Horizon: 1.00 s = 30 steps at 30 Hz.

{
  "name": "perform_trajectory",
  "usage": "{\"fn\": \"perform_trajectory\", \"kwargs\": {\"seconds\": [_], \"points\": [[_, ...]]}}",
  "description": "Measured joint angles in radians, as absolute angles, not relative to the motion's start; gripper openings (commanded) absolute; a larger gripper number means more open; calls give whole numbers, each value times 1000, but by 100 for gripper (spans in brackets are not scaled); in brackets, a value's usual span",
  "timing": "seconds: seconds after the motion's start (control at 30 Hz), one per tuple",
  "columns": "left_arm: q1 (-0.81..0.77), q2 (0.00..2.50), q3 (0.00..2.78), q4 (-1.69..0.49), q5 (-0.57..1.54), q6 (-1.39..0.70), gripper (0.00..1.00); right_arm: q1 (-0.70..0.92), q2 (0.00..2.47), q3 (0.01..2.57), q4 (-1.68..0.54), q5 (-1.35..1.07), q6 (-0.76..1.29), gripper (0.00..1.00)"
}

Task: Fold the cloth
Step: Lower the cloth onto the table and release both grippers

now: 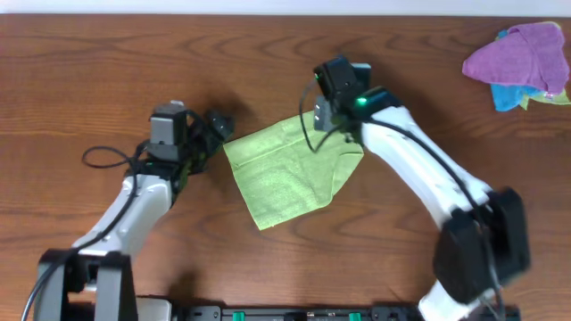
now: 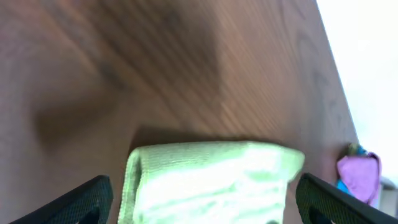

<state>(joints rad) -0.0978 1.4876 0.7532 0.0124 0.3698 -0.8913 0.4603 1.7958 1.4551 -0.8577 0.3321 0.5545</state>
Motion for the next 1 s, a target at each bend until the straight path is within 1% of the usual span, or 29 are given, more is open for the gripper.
{"fn": "perform_trajectory", "kwargs": {"seconds": [0.07, 0.17, 0.3, 0.47, 0.6, 0.83, 0.93, 1.0], "points": [[-93, 1436, 754, -83, 409, -886, 96, 447, 1726, 1459, -976, 306, 600, 99], [-110, 1369, 756, -229, 443, -881, 95, 430, 1691, 1460, -1067, 276, 636, 99], [-153, 1305, 757, -397, 472, -883, 96, 427, 1713, 1459, -1076, 247, 655, 99], [-174, 1292, 757, -545, 490, -923, 98, 421, 1737, 1459, -1074, 210, 664, 99], [-174, 1292, 757, -576, 519, -945, 100, 402, 1795, 1459, -1074, 173, 665, 99], [-178, 1292, 753, -584, 581, -973, 100, 377, 1912, 1458, -1052, 131, 665, 99], [-189, 1292, 701, -574, 606, -997, 100, 375, 1926, 1457, -1029, 125, 665, 99], [-200, 1291, 642, -529, 628, -1024, 100, 375, 1926, 1457, -1019, 118, 664, 99]]}}
